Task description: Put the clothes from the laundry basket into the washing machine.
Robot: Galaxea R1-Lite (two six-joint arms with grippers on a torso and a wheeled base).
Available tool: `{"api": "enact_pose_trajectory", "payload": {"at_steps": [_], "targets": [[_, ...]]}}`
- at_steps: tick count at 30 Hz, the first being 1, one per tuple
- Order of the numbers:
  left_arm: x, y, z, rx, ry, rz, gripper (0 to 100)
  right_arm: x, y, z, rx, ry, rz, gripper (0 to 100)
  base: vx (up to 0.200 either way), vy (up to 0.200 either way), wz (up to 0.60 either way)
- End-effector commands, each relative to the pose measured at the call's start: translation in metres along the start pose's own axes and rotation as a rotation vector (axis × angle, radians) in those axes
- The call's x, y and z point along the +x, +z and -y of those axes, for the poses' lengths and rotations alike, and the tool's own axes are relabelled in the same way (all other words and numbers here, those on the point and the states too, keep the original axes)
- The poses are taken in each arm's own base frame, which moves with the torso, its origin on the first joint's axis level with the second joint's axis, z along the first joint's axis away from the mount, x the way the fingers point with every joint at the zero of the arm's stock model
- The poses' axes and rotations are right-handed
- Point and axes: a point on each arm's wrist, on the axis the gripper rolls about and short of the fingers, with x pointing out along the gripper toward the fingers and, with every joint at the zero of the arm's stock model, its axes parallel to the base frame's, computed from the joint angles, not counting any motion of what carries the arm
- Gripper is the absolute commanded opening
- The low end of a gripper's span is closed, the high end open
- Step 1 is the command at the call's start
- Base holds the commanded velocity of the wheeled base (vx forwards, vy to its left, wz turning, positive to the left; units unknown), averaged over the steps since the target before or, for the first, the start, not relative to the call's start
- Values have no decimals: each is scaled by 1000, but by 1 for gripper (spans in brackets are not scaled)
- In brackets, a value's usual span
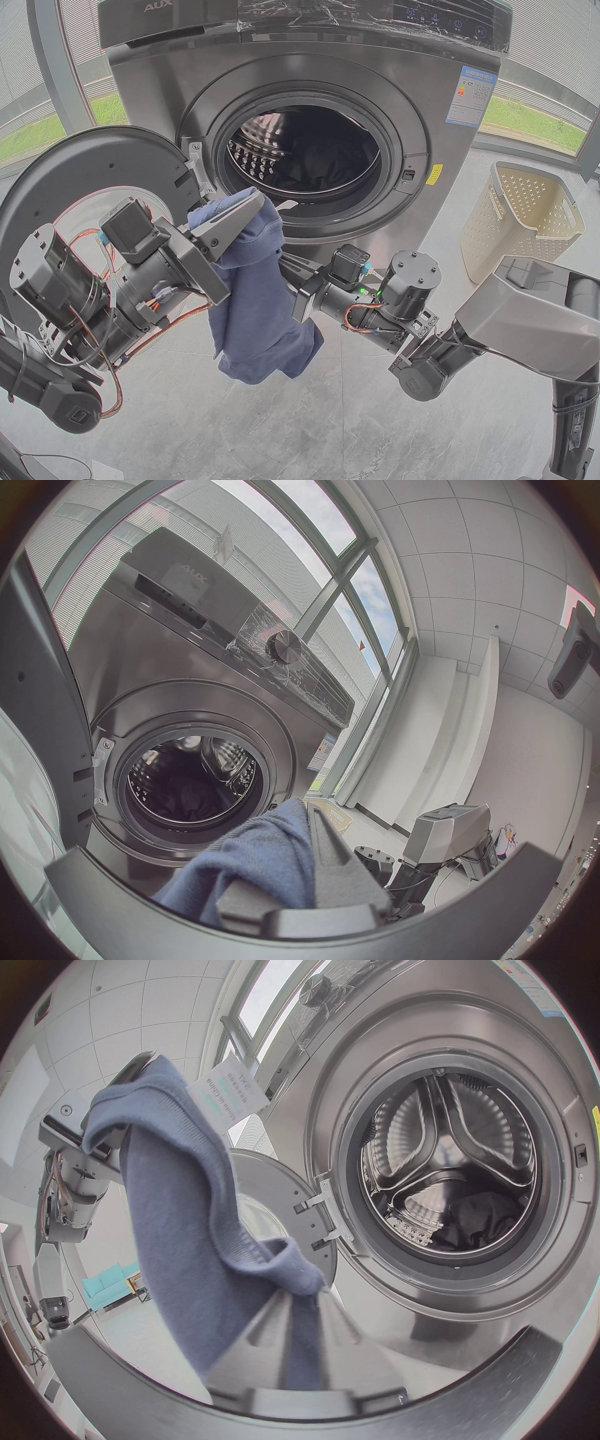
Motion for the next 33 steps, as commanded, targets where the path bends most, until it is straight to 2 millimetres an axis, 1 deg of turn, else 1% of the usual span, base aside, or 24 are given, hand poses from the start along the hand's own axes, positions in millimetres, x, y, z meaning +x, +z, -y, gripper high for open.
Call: {"api": "enact_pose_trajectory", "payload": {"at_steps": [1, 3, 5, 9, 10, 11, 14, 16, 17, 20, 21, 24, 26, 28, 30, 32, 33], "targets": [[0, -1, -1, -1, 2, -3, 0, -2, 5, 3, -6, -7, 8, 0, 0, 0, 0], [0, -1, -1, -1, 2, -4, 0, -2, 8, 4, -8, -9, 14, 0, 0, 0, 0], [0, -2, -1, -3, 4, -6, 0, -7, 20, 7, -14, -19, 27, 0, 0, 0, 0], [0, -2, -2, -1, 8, -5, 0, -21, 30, 15, -19, -54, 15, 0, 0, 0, 0], [0, -2, -2, -1, 8, -5, 0, -23, 30, 16, -18, -59, 11, 0, 0, 0, 0], [0, -2, -2, -1, 8, -5, 0, -30, 31, 21, -20, -75, -2, 0, 0, 0, 0], [0, -1, -2, -3, 8, -3, 0, -42, 29, 27, -17, -104, -35, 0, 0, 0, 0], [0, -1, -2, -3, 8, -3, 0, -45, 28, 28, -19, -112, -43, 0, 0, 0, 0], [0, -2, -2, -3, 8, -5, 0, -53, 28, 31, -30, -127, -61, 0, 0, 0, 0], [0, -2, -2, -3, 8, -5, 0, -55, 28, 31, -30, -131, -69, 0, 0, 0, 0], [1, -1, -2, -4, 8, -3, 0, -61, 35, 34, -36, -150, -60, 0, 0, 0, 0], [1, -1, -3, -4, 11, 1, 0, -64, 45, 37, -47, -160, -38, 0, 0, 0, 0], [1, -1, -3, -4, 11, 1, 0, -66, 49, 35, -47, -159, -32, 0, 0, 0, 0], [2, -1, -3, -4, 12, 3, 0, -67, 47, 33, -43, -156, -43, 0, 0, 0, 0], [2, 0, -2, 0, 10, 7, 0, -70, 37, 28, -29, -153, -79, 0, 0, 0, 0], [2, 1, -2, 0, 10, 8, 0, -71, 34, 26, -27, -154, -89, 0, 0, 0, 0], [1, 3, -1, 2, 7, 12, 0, -67, 28, 17, -20, -137, -94, 0, 0, 0, 0]]}}
